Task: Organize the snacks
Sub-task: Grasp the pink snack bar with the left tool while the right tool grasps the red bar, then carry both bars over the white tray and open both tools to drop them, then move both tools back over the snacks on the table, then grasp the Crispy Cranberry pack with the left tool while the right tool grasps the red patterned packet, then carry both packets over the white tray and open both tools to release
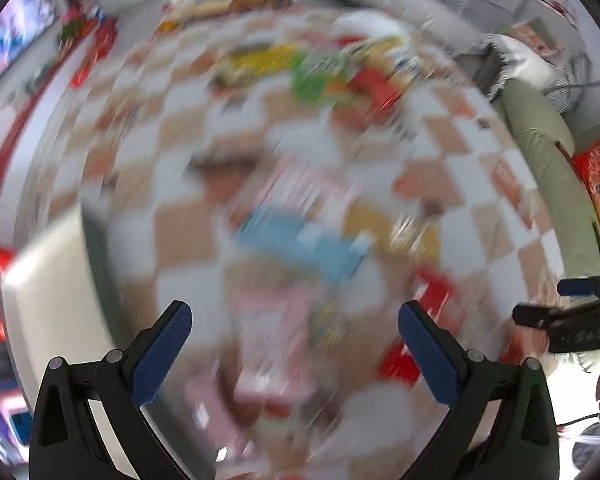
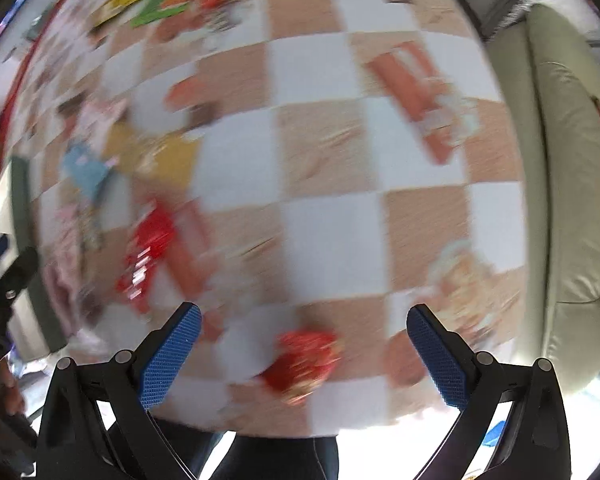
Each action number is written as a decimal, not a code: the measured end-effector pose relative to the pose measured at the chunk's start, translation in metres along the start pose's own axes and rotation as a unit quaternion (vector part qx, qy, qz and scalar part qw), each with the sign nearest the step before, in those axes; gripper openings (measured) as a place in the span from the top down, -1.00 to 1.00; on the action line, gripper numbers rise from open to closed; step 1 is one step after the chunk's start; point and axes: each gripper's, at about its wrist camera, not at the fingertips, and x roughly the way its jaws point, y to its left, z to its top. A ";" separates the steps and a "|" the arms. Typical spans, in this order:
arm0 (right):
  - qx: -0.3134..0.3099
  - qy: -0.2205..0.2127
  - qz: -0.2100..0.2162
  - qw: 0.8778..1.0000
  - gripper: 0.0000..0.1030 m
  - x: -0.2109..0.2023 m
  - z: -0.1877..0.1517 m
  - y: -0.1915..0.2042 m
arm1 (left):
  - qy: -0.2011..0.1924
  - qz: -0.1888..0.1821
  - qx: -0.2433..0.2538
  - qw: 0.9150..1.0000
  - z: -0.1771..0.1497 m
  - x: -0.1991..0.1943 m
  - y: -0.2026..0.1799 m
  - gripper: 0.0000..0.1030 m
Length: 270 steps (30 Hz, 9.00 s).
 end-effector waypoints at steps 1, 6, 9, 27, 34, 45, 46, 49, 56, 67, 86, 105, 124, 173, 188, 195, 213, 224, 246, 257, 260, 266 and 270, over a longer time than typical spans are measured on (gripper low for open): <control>-0.008 0.003 0.004 1.000 -1.00 0.001 -0.004 0.008 | 0.005 -0.015 -0.017 1.000 -0.008 0.002 0.009 -1.00; -0.034 0.013 0.020 0.999 -1.00 0.002 -0.023 0.041 | 0.047 -0.056 -0.068 0.995 -0.034 0.022 0.044 -1.00; -0.037 0.017 0.022 0.999 -1.00 -0.001 -0.023 0.052 | 0.061 -0.044 -0.073 0.995 -0.049 0.026 0.056 -1.00; 0.019 0.064 0.039 0.997 -1.00 0.032 0.002 0.077 | 0.095 0.010 -0.028 0.995 -0.064 0.027 0.048 -1.00; 0.088 0.061 0.028 0.994 -1.00 0.054 0.042 0.084 | 0.113 0.021 -0.063 0.991 -0.059 0.043 0.052 -1.00; 0.021 0.074 -0.038 0.996 -1.00 0.097 0.034 0.109 | 0.123 0.040 -0.098 0.987 -0.068 0.062 0.076 -1.00; 0.021 0.073 -0.038 0.996 -1.00 0.098 0.032 0.110 | 0.122 0.042 -0.102 0.986 -0.070 0.060 0.071 -1.00; 0.022 0.073 -0.039 0.996 -1.00 0.101 0.027 0.113 | 0.122 0.045 -0.106 0.986 -0.075 0.061 0.065 -1.00; -0.014 0.077 -0.030 0.997 -0.97 0.097 0.051 0.133 | 0.159 0.044 -0.104 0.981 -0.073 0.064 0.062 -1.00; -0.091 0.037 -0.010 0.995 0.59 0.082 0.040 0.175 | 0.160 0.013 -0.027 0.987 -0.052 0.046 0.041 0.52; -0.108 0.007 0.091 0.990 0.59 -0.004 0.044 0.174 | 0.074 -0.009 -0.081 0.994 -0.053 -0.026 0.079 0.52; -0.266 0.042 0.153 0.951 0.59 0.000 0.035 0.328 | 0.050 0.061 -0.227 0.971 -0.101 -0.059 0.190 0.52; -0.302 0.091 0.145 0.938 -1.00 0.034 0.025 0.382 | 0.090 0.132 -0.283 0.946 -0.146 -0.044 0.229 -0.38; 0.150 0.084 0.013 0.985 -1.00 0.079 -0.021 -0.025 | 0.172 0.003 -0.044 0.984 -0.003 0.075 0.022 -0.58; 0.094 0.075 -0.028 0.992 -0.14 0.062 -0.012 0.013 | 0.162 0.024 0.011 0.986 0.010 0.076 -0.020 0.08; 0.082 0.054 0.010 0.995 0.36 0.046 -0.015 0.022 | 0.157 0.020 0.007 0.987 0.007 0.071 -0.022 0.12; 0.004 -0.005 0.075 0.997 0.36 0.003 0.026 0.102 | 0.069 0.017 -0.061 0.996 -0.028 -0.005 0.035 0.12; -0.071 -0.006 0.094 0.993 0.36 -0.002 0.041 0.155 | 0.043 0.031 -0.153 0.987 -0.044 -0.039 0.129 0.12; -0.264 0.026 0.140 0.954 0.36 0.003 0.047 0.350 | 0.033 0.087 -0.284 0.954 -0.102 -0.058 0.229 0.12; -0.308 0.054 0.156 0.937 0.36 0.028 0.037 0.424 | 0.050 0.105 -0.329 0.937 -0.129 -0.052 0.256 0.12; -0.300 0.060 0.158 0.939 0.35 0.031 0.040 0.427 | 0.053 0.104 -0.329 0.937 -0.132 -0.049 0.255 0.11; -0.263 0.070 0.152 0.950 -0.88 0.036 0.048 0.404 | 0.060 0.117 -0.325 0.936 -0.137 -0.044 0.248 -0.53; -0.218 0.079 0.126 0.964 -0.97 0.043 0.057 0.365 | 0.068 0.108 -0.314 0.941 -0.136 -0.041 0.240 -0.53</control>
